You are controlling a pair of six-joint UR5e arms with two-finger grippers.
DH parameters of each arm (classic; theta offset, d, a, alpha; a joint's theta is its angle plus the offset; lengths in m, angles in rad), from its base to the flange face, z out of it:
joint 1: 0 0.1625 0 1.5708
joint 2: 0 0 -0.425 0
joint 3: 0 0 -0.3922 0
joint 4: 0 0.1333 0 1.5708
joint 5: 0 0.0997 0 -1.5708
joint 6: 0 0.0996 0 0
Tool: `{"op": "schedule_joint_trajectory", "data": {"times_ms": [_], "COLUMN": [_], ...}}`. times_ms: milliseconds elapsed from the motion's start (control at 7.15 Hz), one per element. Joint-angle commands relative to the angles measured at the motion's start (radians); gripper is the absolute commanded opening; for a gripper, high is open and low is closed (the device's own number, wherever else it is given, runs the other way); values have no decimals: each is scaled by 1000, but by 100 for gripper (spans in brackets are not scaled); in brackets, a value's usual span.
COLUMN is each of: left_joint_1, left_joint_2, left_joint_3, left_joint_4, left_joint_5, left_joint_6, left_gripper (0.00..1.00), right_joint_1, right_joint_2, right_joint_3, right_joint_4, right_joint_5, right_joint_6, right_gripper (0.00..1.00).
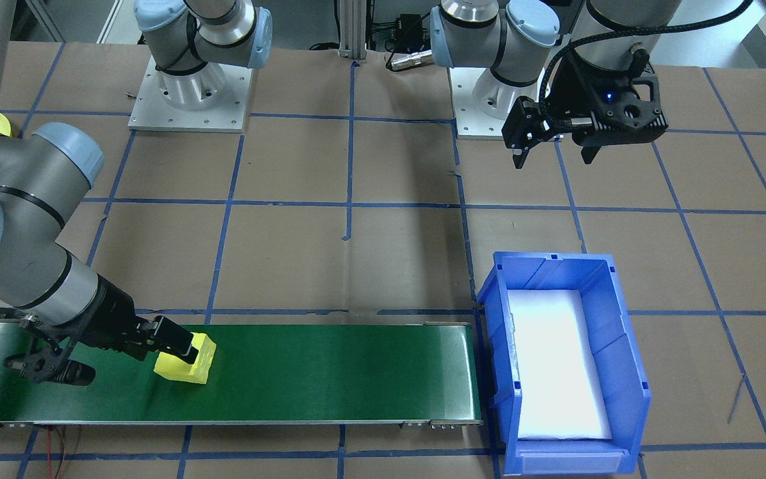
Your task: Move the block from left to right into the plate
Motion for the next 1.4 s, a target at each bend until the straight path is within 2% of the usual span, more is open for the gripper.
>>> {"op": "schedule_joint_trajectory", "data": {"times_ms": [0,140,280,420,559,699,1119,1259], "left_joint_1": [-2,-2,0,-3,-3,-2,-5,-5], "left_joint_2": [0,0,0,0,2,5,6,6], "left_joint_3": [1,1,1,1,7,9,4,3], "left_joint_4": [0,0,0,0,0,-1,-4,-4], "left_joint_5": [-1,-3,-3,-3,-9,-9,-7,-13], "left_joint_6": [-1,-1,-1,-1,-1,-1,2,0], "left_gripper": [100,100,100,100,100,100,100,100], "right_joint_1": [-1,-1,-1,-3,-3,-4,-79,-193], "right_joint_2": [9,18,20,14,8,3,-103,-117], "right_joint_3": [7,13,25,8,-22,-59,-53,-50], "right_joint_4": [-8,-23,-47,-54,-55,-48,-48,-42], "right_joint_5": [-1,-13,-22,-95,-137,-254,-482,-476], "right_joint_6": [-11,-19,-63,-139,-216,-368,-861,-996], "right_gripper": [100,100,88,54,46,46,46,46]}}
